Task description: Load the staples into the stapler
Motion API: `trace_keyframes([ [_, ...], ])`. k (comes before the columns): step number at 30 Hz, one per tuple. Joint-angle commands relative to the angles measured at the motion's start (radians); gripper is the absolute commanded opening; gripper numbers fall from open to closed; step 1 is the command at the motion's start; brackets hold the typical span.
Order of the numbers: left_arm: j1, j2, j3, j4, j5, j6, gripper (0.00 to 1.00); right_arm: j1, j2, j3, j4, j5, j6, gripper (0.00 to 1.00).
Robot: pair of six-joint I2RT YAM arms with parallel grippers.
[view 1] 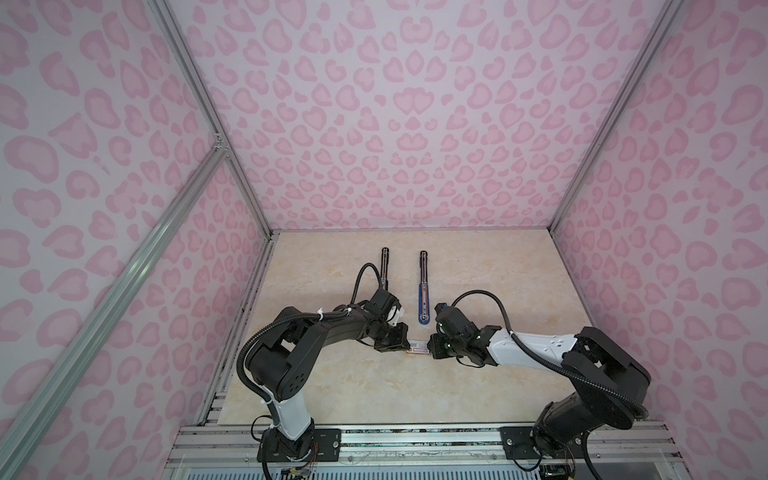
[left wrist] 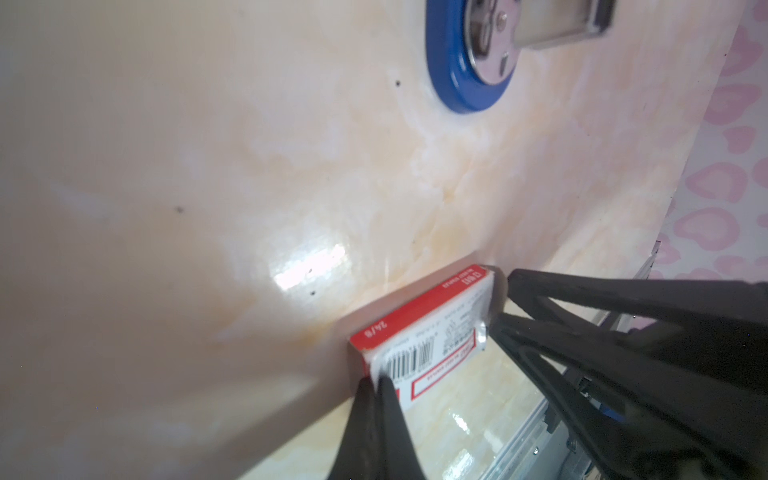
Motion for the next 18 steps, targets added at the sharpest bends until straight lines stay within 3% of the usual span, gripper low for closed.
trace_keyframes([
  [1,0.001,-0.005,0.008,-0.023,-0.013,0.012,0.03,-0.005,-0.001,-0.002,-0.008,0.008,-0.007,0.21],
  [9,0.001,-0.015,0.008,-0.025,-0.017,0.013,0.1,-0.016,-0.011,-0.028,0.002,0.003,-0.008,0.09],
  [13,0.0,-0.028,0.006,-0.026,-0.025,0.014,0.26,-0.02,-0.012,-0.034,0.013,-0.002,-0.013,0.0],
  [15,0.001,-0.047,0.006,-0.033,-0.04,0.014,0.4,-0.03,-0.018,-0.045,0.029,-0.015,-0.016,0.0],
  [18,0.001,-0.084,0.01,-0.037,-0.057,0.021,0.51,-0.062,-0.037,-0.072,0.063,-0.049,-0.028,0.0],
])
